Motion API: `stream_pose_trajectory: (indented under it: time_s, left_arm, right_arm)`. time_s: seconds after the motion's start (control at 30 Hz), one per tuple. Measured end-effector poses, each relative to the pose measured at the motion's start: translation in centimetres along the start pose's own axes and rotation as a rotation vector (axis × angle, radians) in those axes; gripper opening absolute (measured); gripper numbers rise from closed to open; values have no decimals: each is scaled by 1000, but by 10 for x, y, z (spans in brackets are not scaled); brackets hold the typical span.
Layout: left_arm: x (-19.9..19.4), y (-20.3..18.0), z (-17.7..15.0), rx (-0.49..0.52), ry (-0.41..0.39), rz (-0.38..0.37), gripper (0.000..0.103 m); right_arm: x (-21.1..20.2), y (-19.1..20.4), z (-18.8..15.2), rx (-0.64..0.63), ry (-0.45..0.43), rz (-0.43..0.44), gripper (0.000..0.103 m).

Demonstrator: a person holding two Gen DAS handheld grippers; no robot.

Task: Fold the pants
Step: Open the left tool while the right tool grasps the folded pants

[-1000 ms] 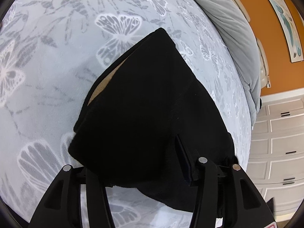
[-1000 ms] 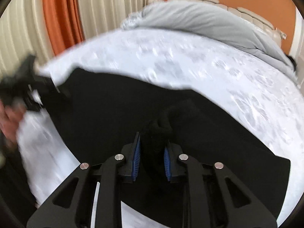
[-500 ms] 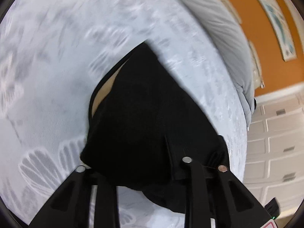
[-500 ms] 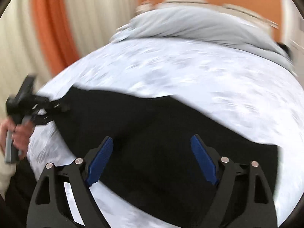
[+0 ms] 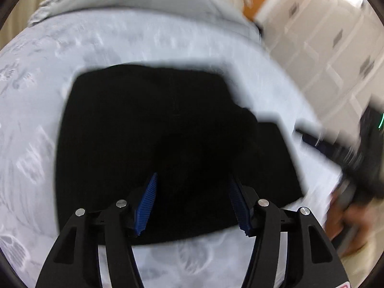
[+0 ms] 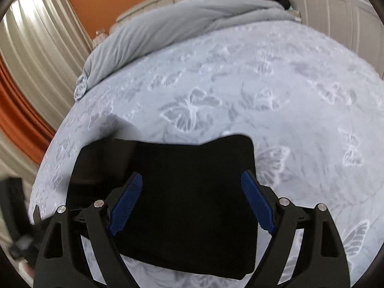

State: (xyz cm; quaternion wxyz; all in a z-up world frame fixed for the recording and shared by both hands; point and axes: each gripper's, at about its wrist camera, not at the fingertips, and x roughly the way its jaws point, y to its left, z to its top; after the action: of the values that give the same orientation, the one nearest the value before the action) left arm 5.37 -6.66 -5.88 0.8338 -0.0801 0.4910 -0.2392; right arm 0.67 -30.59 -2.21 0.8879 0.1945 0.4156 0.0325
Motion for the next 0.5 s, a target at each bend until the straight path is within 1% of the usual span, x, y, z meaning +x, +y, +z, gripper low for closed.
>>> stream_pose_trajectory:
  time_s: [0.03, 0.07, 0.17, 0.2, 0.23, 0.27, 0.3, 0.33, 0.37, 0.4, 0.43, 0.47, 0.5]
  left_arm:
    - [-5, -1, -6, 17, -13, -22, 60]
    - [-14, 0, -8, 24, -31, -30, 70]
    - [-61, 14, -10, -5, -162, -109, 86]
    - [-75, 21, -9, -17, -208, -120, 86]
    - [-92, 31, -7, -36, -264, -114, 87]
    - [-103, 42, -4, -55, -299, -97, 87]
    - [-108, 51, -2, -71, -317, -73, 87]
    - [-112, 63, 2, -105, -334, -16, 87]
    - [-114, 73, 5, -135, -340, 38, 87]
    - [-116, 85, 6, -165, -340, 93, 87]
    - [-117, 98, 7, -201, -339, 138, 87]
    - [-116, 108, 9, -233, -331, 165, 87]
    - [-115, 113, 10, -258, -319, 181, 87]
  right_arm:
    - [4, 2, -1, 4, 23, 36, 84]
    - [5, 6, -5, 5, 39, 66, 86]
    - [21, 18, -10, 18, 110, 182, 86]
    - [30, 24, -13, 32, 141, 228, 86]
    - [36, 27, -14, 39, 158, 249, 87]
    - [46, 34, -16, 45, 192, 275, 87]
    - [55, 40, -19, 49, 217, 281, 87]
    - [62, 46, -21, 52, 236, 279, 87]
    - [71, 54, -25, 45, 249, 264, 89]
    - [74, 60, -26, 31, 238, 244, 93]
    - [75, 69, -27, 1, 212, 218, 93]
    - [76, 76, -28, -21, 200, 209, 92]
    - [76, 83, -29, -43, 190, 211, 75]
